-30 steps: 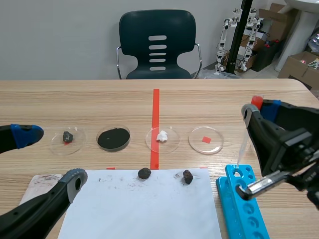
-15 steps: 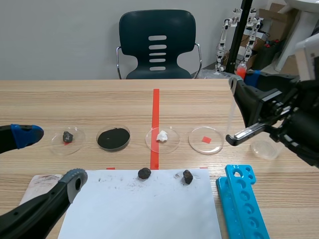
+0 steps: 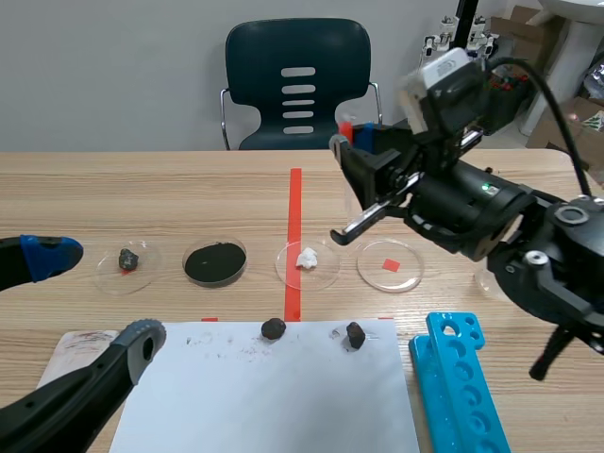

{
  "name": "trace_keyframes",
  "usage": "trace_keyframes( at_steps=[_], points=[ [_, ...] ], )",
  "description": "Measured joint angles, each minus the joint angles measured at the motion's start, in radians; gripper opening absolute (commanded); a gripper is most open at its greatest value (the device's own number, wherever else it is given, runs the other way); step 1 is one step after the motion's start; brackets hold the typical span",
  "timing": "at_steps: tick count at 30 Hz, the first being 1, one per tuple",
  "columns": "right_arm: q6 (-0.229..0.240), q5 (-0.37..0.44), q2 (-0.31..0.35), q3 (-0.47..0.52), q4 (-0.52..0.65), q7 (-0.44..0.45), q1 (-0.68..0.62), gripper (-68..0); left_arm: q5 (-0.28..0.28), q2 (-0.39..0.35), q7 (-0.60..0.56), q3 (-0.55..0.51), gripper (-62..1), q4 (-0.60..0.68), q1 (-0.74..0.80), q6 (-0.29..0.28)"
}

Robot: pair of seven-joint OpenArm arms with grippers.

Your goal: Squeeze the dropper onto the mineral

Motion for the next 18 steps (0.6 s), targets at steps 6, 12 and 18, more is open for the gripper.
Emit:
trace_keyframes(
  at_steps=[6,12,18],
  points=[
    [0.000,0.000,-0.105,-0.096,-0.159,0.000,0.118,-56.9,0.000,0.000,0.000,0.000,-5.0,0.000,0.000,0.000],
    [0.000,0.000,-0.157,-0.160,-0.285,0.008,0.199,-56.9,0.000,0.000,0.000,0.000,-5.0,0.000,0.000,0.000],
    [0.000,0.000,-0.170,-0.181,-0.351,0.090,0.235,-56.9,0.000,0.000,0.000,0.000,-5.0,0.000,0.000,0.000]
  ],
)
